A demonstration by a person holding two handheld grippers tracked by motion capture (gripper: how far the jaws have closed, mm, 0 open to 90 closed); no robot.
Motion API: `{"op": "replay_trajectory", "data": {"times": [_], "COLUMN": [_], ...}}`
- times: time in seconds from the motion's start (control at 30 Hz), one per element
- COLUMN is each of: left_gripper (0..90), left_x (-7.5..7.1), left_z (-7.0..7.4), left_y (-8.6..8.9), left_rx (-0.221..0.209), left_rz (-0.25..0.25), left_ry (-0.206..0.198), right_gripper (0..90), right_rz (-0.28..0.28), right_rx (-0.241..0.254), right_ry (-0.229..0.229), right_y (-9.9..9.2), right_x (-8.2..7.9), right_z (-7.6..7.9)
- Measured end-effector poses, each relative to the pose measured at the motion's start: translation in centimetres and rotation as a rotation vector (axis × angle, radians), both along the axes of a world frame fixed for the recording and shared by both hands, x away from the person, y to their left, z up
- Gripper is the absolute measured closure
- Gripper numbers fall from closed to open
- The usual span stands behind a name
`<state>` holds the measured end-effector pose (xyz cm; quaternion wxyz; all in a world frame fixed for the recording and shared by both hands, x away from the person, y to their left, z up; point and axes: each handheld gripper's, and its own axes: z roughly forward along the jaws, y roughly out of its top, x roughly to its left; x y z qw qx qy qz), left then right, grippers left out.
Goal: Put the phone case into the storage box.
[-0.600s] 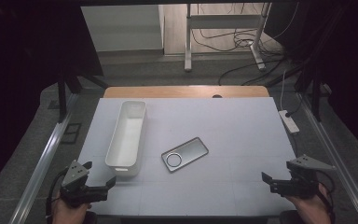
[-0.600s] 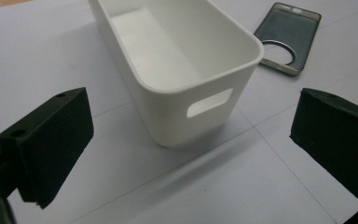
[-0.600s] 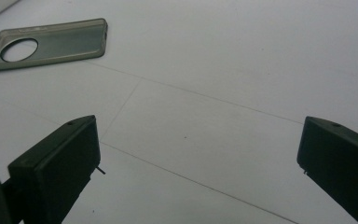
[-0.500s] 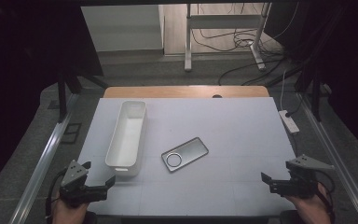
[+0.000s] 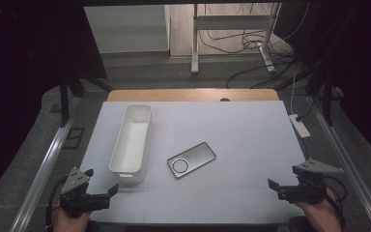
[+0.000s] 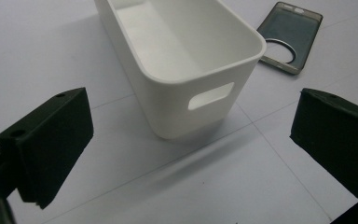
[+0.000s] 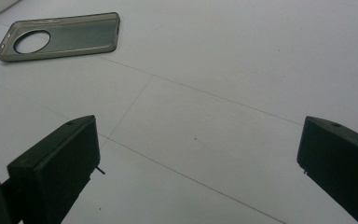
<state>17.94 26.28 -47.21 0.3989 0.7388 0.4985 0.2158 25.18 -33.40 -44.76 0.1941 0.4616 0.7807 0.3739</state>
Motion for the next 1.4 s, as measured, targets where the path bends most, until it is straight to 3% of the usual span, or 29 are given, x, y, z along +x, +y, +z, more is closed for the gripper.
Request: {"op": "replay_trajectory", "data": {"times": [0.2, 0.4, 0.9, 1.4], "left_gripper": [0.1, 0.0, 0.0, 0.2], "left_x": [0.0, 0.0, -0.1, -0.1], "left_z": [0.0, 0.0, 0.0, 0.0], "left_y": [0.1, 0.1, 0.1, 0.0], "left_rx": [-0.015, -0.014, -0.008, 0.002], "left_rz": [-0.011, -0.017, -0.016, -0.018], "left_ry": [0.001, 0.0, -0.001, 0.0], "right_gripper": [0.0, 0.0, 0.0, 0.0], "right_rz": [0.022, 0.055, 0.145, 0.195], "right_rx": [-0.009, 0.012, -0.019, -0.002], "right_ry": [0.007, 0.034, 0.02, 0.042], "right_y": [0.2, 0.4, 1.8, 3.1], "right_x": [0.1, 0.4, 1.9, 3.5], "right_z": [0.0, 0.0, 0.5, 0.7]}}
